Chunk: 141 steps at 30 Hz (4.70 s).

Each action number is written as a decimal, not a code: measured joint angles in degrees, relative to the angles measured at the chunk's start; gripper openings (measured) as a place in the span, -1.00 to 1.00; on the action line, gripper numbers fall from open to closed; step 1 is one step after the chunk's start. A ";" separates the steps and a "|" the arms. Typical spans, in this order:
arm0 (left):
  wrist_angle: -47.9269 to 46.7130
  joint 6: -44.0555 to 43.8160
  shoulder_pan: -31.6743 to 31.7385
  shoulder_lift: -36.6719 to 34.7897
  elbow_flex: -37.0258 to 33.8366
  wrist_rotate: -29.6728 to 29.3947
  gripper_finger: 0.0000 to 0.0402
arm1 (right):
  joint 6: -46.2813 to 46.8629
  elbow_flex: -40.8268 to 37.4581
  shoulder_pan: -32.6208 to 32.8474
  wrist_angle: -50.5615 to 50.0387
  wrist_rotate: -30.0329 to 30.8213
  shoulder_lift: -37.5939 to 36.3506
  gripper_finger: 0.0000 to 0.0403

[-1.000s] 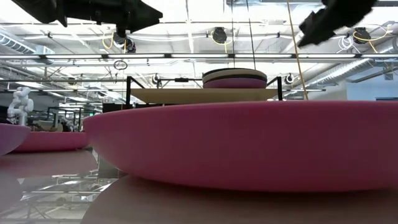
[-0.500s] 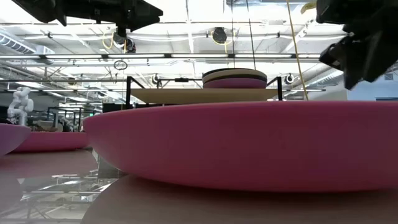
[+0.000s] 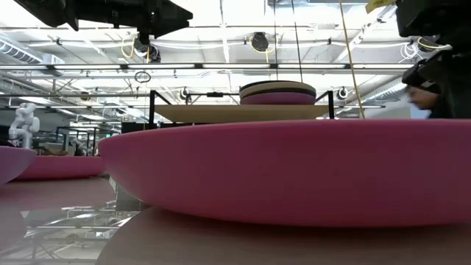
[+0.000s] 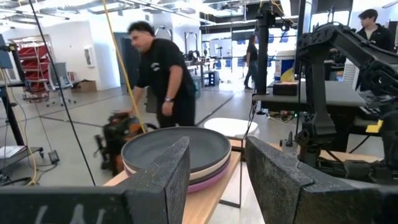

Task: Place and stack plates onto a shelf
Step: Put the light pink plate on the shelf

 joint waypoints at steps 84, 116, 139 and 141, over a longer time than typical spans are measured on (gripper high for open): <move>2.12 2.78 -0.68 0.04 0.04 0.00 -0.20 | -32.45 -0.10 -31.69 30.33 9.50 -16.61 -1.00; 5.35 7.31 -0.76 -3.69 0.09 -3.58 -0.20 | -35.43 28.56 -65.04 44.29 -9.06 17.29 -1.00; -10.84 18.11 -0.15 -12.61 0.07 -20.37 -0.20 | -34.77 38.62 -68.29 49.06 -11.61 34.67 -1.00; -10.40 18.15 -0.15 -12.61 0.07 -20.37 -0.20 | -35.08 38.69 -68.20 48.13 -11.67 35.14 -1.00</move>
